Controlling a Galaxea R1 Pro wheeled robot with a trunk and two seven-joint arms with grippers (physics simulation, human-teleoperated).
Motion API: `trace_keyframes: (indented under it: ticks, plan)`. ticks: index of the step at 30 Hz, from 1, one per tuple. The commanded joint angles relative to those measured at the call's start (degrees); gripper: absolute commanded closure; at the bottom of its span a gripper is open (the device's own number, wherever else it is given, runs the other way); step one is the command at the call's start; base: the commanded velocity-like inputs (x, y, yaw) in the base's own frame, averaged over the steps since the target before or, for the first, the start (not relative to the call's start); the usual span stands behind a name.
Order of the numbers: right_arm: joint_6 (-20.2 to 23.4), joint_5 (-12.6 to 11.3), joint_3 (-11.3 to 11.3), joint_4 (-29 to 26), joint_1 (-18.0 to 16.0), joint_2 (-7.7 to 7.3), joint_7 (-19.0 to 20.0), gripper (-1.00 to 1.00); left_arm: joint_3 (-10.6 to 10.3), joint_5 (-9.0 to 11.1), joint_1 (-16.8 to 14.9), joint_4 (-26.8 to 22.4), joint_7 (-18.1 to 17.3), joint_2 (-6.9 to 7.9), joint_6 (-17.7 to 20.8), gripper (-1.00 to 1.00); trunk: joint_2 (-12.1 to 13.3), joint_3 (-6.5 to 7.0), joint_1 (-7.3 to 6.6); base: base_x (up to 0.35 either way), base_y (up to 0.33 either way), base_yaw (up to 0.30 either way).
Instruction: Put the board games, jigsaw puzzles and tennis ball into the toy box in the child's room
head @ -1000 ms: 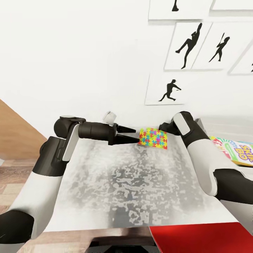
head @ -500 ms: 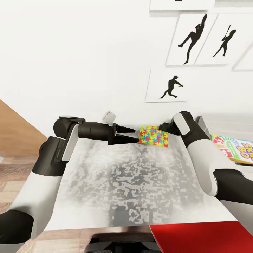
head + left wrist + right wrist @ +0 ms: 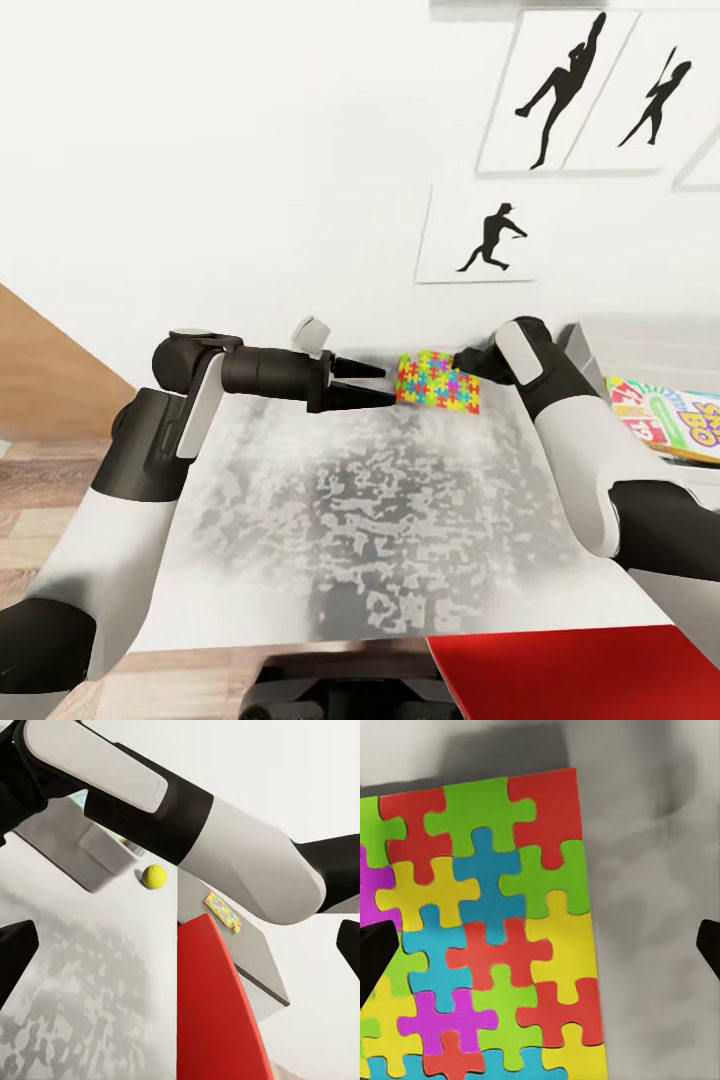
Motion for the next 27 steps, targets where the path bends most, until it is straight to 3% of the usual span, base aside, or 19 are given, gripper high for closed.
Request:
trace_keyframes:
  ticks: [1,11,27]
  plan:
    - [0.11,-0.58,0.17,-0.05,-0.04,-0.06,-0.29,-1.0,-0.06,0.16,-0.05,0.0,-0.04,0.03,0.4,-1.0,-0.1,-0.18,0.03,0.0,0.0,0.0]
    - [0.08,-0.51,0.25,-0.07,-0.04,-0.48,2.65,-1.0,-0.06,0.16,-0.04,0.0,-0.04,-0.08,0.4,-1.0,-0.1,-0.51,0.03,0.0,0.0,0.0]
    - [0.03,-0.47,0.26,-0.07,-0.04,-0.5,2.85,-1.0,-0.14,0.16,-0.04,0.0,-0.04,-0.11,0.4,-1.0,-0.1,-0.52,0.03,-0.024,0.034,0.0]
